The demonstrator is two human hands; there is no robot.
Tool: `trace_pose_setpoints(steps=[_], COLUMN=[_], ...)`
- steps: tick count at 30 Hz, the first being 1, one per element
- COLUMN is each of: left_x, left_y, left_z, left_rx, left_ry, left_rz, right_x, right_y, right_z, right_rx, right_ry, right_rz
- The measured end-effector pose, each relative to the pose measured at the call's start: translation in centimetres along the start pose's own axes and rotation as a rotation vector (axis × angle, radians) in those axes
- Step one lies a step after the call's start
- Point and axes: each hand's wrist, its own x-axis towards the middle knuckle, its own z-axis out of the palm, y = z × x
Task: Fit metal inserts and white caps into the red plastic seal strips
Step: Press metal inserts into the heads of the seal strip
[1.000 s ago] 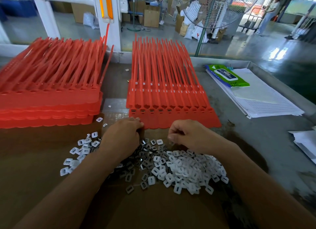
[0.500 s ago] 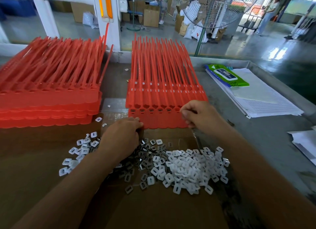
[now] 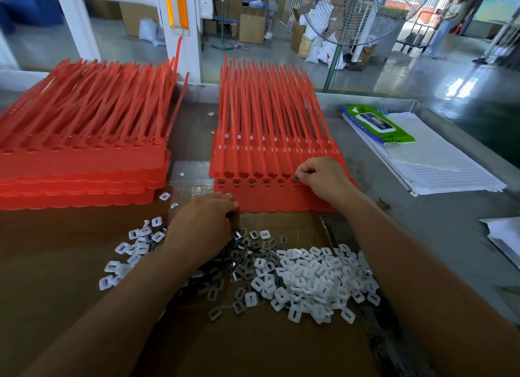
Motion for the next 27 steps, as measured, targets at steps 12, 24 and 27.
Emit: trace_pose_setpoints(steps=[12,24,27], left_x=[-0.1,-0.1,-0.2], left_y=[0.1,0.2,0.2], left_z=[-0.1,-0.2,-0.2], left_rx=[0.001,0.001,-0.002], left_ry=[0.001,-0.008,-0.015], left_rz=[-0.002,-0.001,-0.009], right_x=[0.7,0.7,0.6], right_y=[0.8,0.8,0.7], right_z=[0.8,1.4,1.3], right_rx=[-0.145,-0.066,-0.068], right_ry=[-0.018,0.1,0.098], right_rz=[-0.058,0.011,0.008])
